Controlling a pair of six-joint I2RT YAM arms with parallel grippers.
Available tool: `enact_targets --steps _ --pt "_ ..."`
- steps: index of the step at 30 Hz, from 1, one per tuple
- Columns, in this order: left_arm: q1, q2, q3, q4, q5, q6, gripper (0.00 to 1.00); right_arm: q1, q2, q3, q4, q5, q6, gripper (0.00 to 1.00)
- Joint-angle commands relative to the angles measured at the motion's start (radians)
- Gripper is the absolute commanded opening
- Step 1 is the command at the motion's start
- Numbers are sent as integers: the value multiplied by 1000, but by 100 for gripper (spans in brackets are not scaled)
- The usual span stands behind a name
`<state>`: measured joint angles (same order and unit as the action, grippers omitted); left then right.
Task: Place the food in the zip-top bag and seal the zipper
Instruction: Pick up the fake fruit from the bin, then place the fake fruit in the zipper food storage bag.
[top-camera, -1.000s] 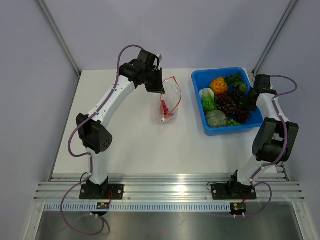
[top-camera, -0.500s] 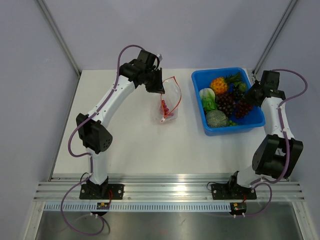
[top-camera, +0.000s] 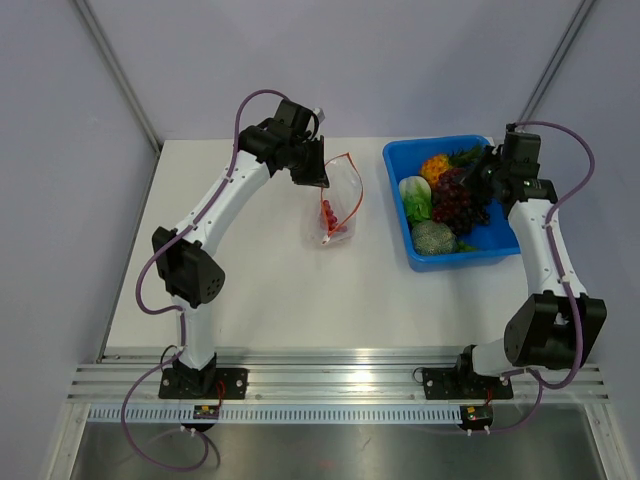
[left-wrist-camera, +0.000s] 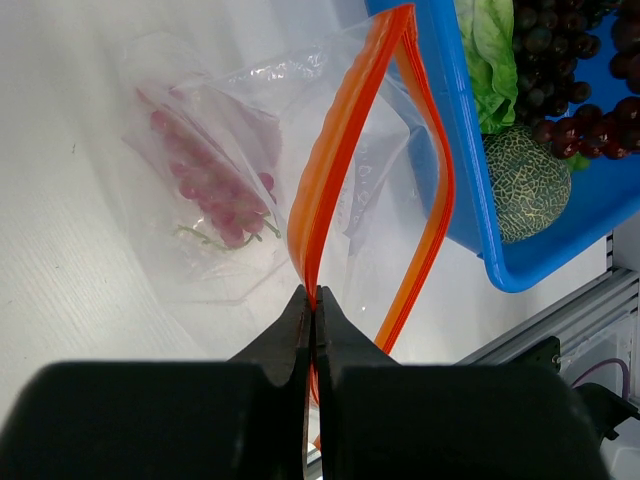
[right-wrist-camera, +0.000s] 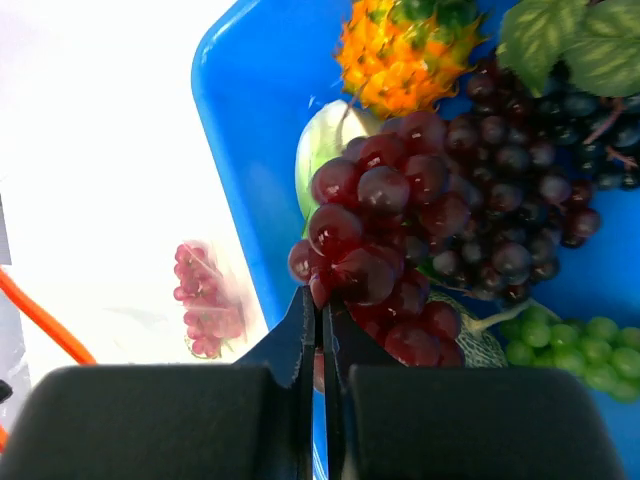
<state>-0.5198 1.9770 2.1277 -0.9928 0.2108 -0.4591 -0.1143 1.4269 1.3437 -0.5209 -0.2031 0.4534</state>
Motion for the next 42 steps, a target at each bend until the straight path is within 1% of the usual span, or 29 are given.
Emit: enact_targets --steps 1,6,9,12,18,19,25,26,29,30,37,42 --pt "3 -64 38 26 13 17 0 16 47 41 84 -25 13 0" --pt "3 -67 38 26 15 13 0 28 66 75 91 -36 18 0" --pt "3 -58 57 22 15 5 0 41 47 118 73 -36 7 0" --pt "1 -52 69 19 7 -10 0 56 11 167 15 -36 -5 0" --pt "1 -32 98 16 15 -24 0 108 -57 242 -11 -53 5 0" --pt "1 -32 97 16 15 -24 0 166 -62 255 -13 -53 7 0" --pt "1 -41 74 28 21 -18 0 284 -59 340 4 -71 39 0" --pt "1 -41 69 28 27 -16 0 326 -54 359 10 -71 44 0" --pt "1 -37 66 26 35 -16 0 384 -25 397 25 -59 51 0" --pt "1 -37 66 26 38 -18 0 421 -5 403 32 -53 50 0" --pt "1 -47 61 26 42 -13 0 542 104 402 67 -18 54 0" --pt "1 -50 60 22 45 -9 0 596 176 373 87 -6 57 0"
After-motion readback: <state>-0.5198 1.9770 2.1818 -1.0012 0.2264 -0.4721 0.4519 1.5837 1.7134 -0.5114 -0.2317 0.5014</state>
